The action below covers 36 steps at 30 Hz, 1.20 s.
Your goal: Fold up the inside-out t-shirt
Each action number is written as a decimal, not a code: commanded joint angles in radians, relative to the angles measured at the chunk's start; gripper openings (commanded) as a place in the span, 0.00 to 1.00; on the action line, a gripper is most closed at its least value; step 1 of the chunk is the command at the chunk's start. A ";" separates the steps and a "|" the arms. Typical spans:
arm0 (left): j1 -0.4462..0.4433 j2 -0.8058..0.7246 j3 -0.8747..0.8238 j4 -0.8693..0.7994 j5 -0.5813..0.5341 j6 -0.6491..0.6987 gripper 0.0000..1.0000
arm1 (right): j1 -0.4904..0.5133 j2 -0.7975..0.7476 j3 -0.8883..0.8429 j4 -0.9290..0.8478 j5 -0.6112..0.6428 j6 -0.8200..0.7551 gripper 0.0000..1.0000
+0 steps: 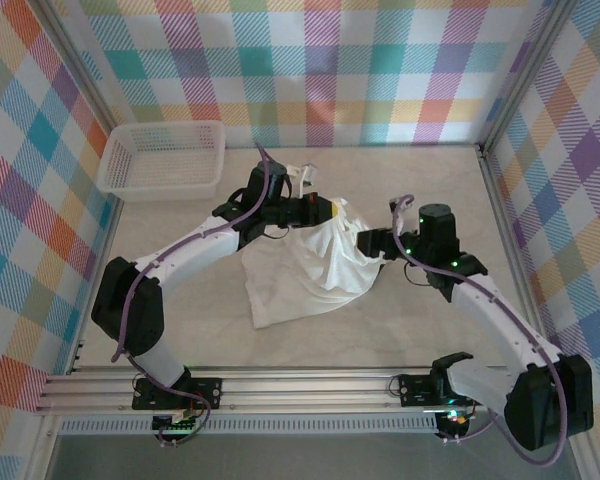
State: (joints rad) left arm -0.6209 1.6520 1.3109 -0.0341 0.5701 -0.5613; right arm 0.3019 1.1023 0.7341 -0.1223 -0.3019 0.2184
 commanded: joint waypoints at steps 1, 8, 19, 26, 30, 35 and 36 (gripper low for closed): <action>-0.002 -0.016 0.011 -0.008 0.036 0.010 0.00 | 0.010 0.133 0.021 0.083 0.064 -0.123 0.78; 0.032 -0.019 0.056 -0.230 -0.255 0.238 0.00 | 0.010 0.291 0.255 -0.043 -0.226 -0.041 0.00; 0.149 -0.064 -0.133 0.008 -0.306 0.234 0.33 | -0.023 0.257 0.190 0.392 -0.858 0.425 0.00; 0.088 -0.378 -0.336 -0.090 -0.368 0.258 0.50 | -0.026 0.308 0.216 0.330 -0.849 0.392 0.00; -0.036 -0.417 -0.323 -0.163 -0.443 0.321 0.51 | -0.026 0.336 0.232 0.315 -0.858 0.394 0.00; -0.107 -0.312 -0.245 -0.128 -0.443 0.422 0.50 | -0.025 0.337 0.259 0.265 -0.847 0.384 0.00; -0.107 -0.283 -0.237 -0.098 -0.409 0.448 0.50 | -0.024 0.337 0.268 0.239 -0.843 0.371 0.00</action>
State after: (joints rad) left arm -0.7235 1.3037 1.0348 -0.1547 0.1425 -0.2127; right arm 0.2810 1.4448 0.9531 0.1539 -1.1194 0.6136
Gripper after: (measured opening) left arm 0.501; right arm 0.050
